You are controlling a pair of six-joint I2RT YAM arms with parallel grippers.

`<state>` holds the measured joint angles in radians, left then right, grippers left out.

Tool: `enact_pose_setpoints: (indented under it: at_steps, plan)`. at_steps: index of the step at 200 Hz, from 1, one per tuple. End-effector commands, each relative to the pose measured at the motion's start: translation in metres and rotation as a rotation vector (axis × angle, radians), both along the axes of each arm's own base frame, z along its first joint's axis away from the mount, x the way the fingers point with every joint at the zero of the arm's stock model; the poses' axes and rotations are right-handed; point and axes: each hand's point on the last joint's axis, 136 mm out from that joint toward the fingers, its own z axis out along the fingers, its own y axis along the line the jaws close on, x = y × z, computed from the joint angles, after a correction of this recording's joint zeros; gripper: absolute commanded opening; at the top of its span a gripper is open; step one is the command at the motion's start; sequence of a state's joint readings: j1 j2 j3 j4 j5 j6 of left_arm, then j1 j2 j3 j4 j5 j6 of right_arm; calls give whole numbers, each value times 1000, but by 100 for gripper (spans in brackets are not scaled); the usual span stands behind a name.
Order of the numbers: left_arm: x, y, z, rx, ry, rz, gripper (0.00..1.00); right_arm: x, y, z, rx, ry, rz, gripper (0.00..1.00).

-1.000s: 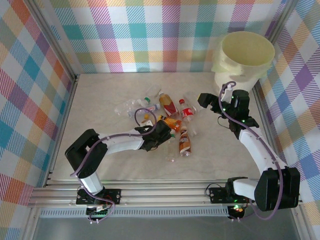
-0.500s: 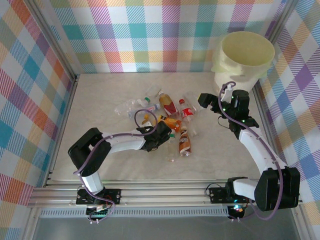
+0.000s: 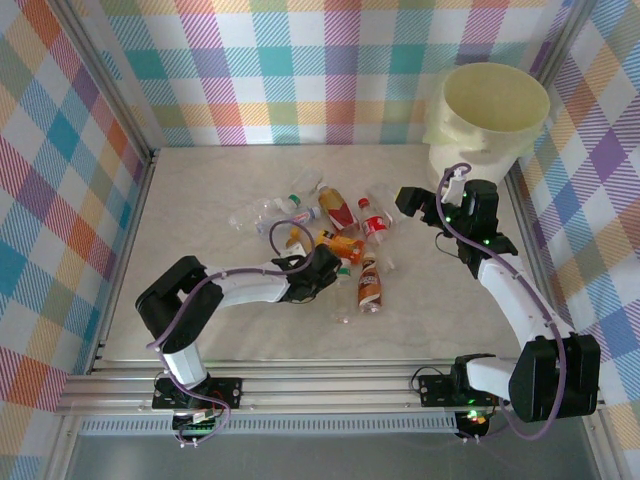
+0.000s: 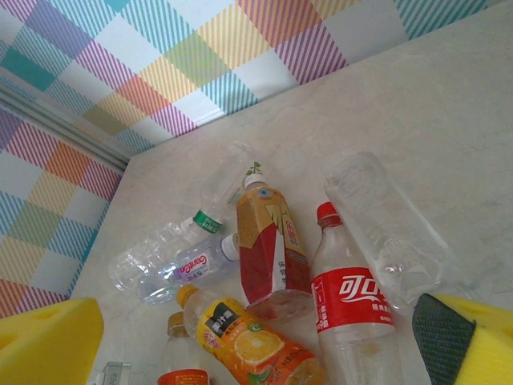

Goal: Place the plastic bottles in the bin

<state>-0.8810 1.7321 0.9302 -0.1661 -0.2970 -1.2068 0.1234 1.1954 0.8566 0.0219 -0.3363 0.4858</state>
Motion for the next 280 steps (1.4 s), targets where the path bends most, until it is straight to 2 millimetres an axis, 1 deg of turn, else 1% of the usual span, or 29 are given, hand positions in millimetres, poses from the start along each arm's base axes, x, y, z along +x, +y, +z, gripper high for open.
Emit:
enact_pose_setpoints:
  at_steps: [1, 20, 53, 82, 98, 116, 124, 139, 155, 179, 195, 215, 231, 257, 280]
  plan:
    - [4, 3, 10, -31, -59, -18, 61, -1, 12, 8, 3, -34, 58, 100]
    - [5, 7, 13, -47, -79, -15, 57, -2, 19, 10, 6, -48, 82, 100]
    - [7, 12, 24, -70, -142, -31, 56, -4, 32, 15, 4, -70, 129, 100]
    - [7, 25, 36, -60, -214, -28, 55, -6, 46, 17, 2, -78, 174, 100]
    - [7, 30, 50, -91, -283, -29, 55, -6, 54, 17, 0, -76, 195, 100]
    - [6, 39, 65, -83, -357, -50, 55, -6, 61, 17, -2, -77, 212, 100]
    - [6, 41, 74, -74, -391, -77, 55, -5, 65, 17, -4, -75, 215, 100]
    - [6, 45, 91, -61, -444, -132, 55, 0, 63, 14, -6, -39, 168, 100]
    - [6, 47, 110, -74, -508, -197, 55, 1, 69, 17, 21, -32, 176, 100]
    - [0, 30, 152, -193, -617, -382, 55, -2, 85, 27, 54, -40, 234, 100]
    - [-5, 25, 178, -224, -686, -470, 55, -6, 98, 35, 60, -47, 286, 100]
    - [-8, 18, 205, -269, -751, -558, 54, -14, 118, 47, 86, -55, 376, 100]
    - [-9, 13, 219, -312, -783, -612, 54, -22, 135, 58, 138, -46, 463, 100]
    - [-11, 1, 234, -383, -810, -684, 53, -35, 161, 77, 232, -39, 587, 100]
    - [-15, -12, 245, -449, -821, -747, 53, -47, 181, 92, 269, -100, 674, 100]
